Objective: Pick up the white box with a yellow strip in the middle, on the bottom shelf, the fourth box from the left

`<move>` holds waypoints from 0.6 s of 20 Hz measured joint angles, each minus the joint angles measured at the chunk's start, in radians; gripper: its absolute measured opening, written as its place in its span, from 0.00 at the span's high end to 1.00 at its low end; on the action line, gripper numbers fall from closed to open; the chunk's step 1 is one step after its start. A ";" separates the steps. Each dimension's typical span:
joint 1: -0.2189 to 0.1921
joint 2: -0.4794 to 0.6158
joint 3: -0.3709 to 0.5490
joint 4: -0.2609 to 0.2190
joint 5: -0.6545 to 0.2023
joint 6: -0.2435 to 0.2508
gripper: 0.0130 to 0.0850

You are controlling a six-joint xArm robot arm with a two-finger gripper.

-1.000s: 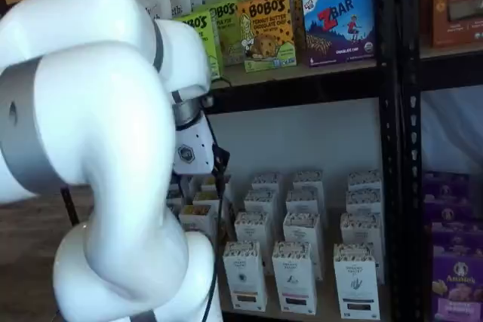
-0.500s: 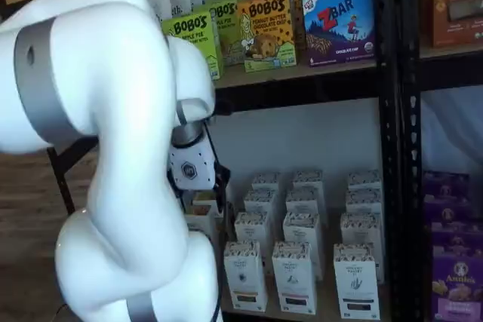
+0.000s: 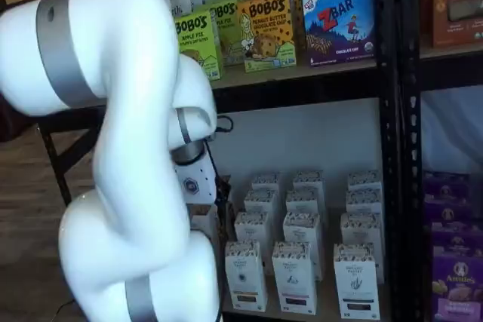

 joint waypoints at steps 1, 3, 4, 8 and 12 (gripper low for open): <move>0.002 0.020 -0.001 -0.018 -0.016 0.017 0.00; 0.003 0.059 -0.002 -0.041 -0.056 0.038 0.00; 0.001 0.076 0.000 -0.045 -0.080 0.040 0.00; -0.003 0.165 -0.014 -0.046 -0.139 0.040 0.00; 0.011 0.246 -0.051 -0.076 -0.162 0.082 0.00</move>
